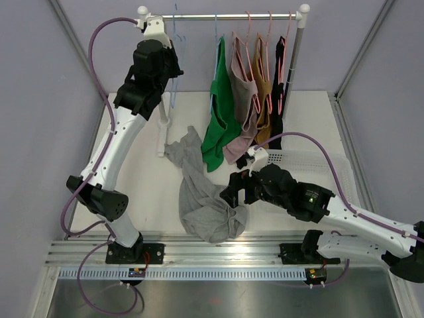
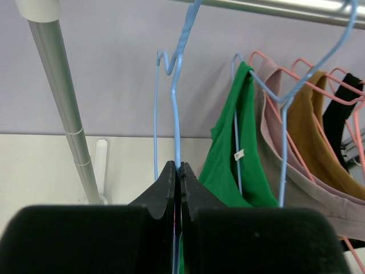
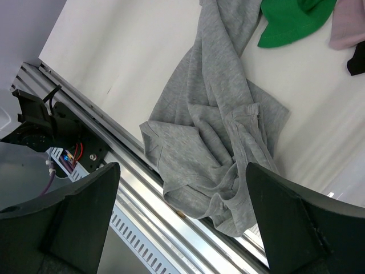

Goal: Remove the tank top from the hanger

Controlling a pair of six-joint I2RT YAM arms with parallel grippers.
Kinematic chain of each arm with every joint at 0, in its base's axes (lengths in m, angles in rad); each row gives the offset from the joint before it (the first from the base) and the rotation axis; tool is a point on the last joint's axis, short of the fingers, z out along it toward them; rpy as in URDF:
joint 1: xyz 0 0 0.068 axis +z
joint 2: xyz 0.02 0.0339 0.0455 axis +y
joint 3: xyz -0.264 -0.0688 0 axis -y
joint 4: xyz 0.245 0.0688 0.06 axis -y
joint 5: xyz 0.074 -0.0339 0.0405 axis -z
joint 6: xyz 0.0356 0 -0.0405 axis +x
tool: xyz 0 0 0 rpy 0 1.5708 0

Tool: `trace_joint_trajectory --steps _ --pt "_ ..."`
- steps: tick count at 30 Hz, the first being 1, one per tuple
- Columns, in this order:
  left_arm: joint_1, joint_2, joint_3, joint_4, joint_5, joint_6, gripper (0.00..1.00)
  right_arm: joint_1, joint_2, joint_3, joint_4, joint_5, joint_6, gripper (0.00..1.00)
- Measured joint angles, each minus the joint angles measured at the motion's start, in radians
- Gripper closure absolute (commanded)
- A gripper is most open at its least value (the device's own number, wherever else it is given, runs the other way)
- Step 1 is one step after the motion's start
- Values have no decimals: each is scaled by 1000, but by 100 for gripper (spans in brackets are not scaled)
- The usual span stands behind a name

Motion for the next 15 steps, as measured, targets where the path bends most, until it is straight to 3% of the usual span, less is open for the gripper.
trace_joint_trajectory --steps 9,10,11,14,15 --pt "47 64 13 -1 15 -7 97 0 24 -12 5 -3 -11 1" --pt "50 65 13 -1 18 -10 87 0 35 -12 5 -4 -14 0" --pt "53 65 10 0 21 -14 66 0 47 -13 6 -7 -18 1" --pt "59 56 -7 9 33 -22 50 0 92 -13 18 -27 -40 1" --pt "60 48 -21 10 38 -26 38 0 116 -13 24 -33 -51 1"
